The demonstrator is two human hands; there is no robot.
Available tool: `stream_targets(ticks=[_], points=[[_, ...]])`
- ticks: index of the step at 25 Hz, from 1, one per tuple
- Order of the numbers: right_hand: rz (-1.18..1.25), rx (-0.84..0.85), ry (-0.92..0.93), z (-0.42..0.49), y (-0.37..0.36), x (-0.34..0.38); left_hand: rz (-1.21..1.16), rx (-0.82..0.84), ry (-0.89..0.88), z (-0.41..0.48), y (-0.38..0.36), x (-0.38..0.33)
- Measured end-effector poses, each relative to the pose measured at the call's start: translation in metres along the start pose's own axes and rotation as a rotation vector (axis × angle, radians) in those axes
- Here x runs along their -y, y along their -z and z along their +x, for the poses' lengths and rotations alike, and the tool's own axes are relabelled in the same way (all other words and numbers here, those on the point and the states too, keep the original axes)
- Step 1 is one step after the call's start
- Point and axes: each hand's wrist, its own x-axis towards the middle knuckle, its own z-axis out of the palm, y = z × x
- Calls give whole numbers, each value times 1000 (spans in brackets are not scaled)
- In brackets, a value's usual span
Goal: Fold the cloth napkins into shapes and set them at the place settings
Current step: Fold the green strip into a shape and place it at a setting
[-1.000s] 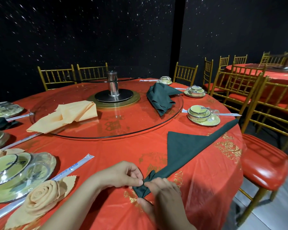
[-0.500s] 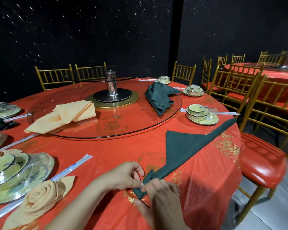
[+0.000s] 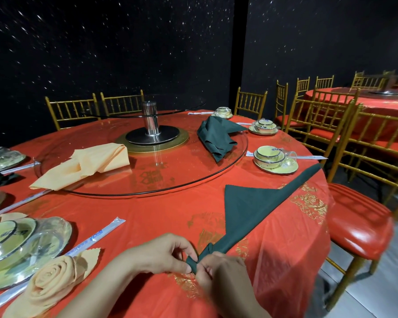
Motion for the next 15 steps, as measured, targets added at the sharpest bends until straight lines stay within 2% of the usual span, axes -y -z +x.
stream_targets(ticks=[2, 5, 7, 10, 13, 15], points=[[18, 78, -20, 0, 10, 0, -46, -24, -17, 4, -4, -3], [89, 116, -79, -3, 17, -7, -203, -35, -61, 9, -7, -5], [82, 111, -132, -2, 21, -6, -263, 6, -27, 10, -6, -3], [104, 111, -158, 1, 21, -8, -228, 23, 17, 12, -6, -4], [17, 5, -105, 0, 17, -14, -138, -9, 52, 16, -7, -10], [64, -83, -46, -4, 12, -19, -67, -10, 89, 21, -8, -15]])
